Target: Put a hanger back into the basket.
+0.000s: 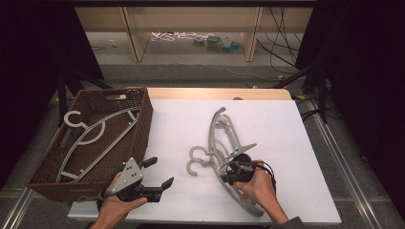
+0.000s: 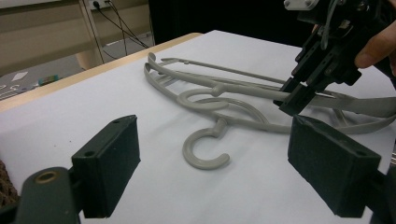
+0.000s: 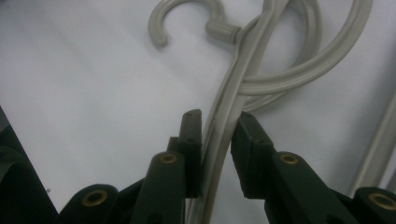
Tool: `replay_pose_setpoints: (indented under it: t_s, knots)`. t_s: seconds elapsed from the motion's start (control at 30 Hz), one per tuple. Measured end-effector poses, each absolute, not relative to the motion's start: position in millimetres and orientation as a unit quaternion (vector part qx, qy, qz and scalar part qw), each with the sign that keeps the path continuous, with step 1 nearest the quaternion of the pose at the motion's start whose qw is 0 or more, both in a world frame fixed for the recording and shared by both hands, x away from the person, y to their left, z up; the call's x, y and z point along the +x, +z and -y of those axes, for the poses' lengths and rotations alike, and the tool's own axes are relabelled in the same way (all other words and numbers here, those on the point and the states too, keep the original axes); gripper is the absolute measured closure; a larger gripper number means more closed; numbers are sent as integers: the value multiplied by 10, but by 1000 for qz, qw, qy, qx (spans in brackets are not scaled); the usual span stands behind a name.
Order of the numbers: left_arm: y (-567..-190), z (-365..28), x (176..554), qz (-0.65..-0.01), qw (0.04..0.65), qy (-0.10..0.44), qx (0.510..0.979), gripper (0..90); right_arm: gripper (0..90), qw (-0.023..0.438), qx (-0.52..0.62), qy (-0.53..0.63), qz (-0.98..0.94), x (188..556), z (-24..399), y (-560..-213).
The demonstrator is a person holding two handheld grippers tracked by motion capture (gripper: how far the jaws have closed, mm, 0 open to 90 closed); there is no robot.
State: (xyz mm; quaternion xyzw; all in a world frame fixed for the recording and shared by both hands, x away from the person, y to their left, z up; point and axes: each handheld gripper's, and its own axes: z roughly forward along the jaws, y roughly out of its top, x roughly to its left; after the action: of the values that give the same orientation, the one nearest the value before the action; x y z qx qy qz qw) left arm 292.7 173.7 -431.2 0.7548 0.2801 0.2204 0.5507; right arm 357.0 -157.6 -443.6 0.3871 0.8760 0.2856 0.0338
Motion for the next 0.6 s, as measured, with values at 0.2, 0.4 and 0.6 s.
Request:
replay_pose_setpoints:
  t_s: [0.2, 0.4, 0.6]
  knots:
    - [-4303, -1746, 2927, -279, 551, 223, 755, 166, 794, 54, 390, 294, -871, 3566, 1593, -4359]
    - [-4311, -1740, 2932, -278, 555, 220, 753, 166, 828, 66, 375, 298, -875, 3559, 1678, -4272]
    - [-4309, -1742, 2932, -277, 554, 222, 753, 166, 829, 84, 349, 306, -882, 3551, 1767, -4195]
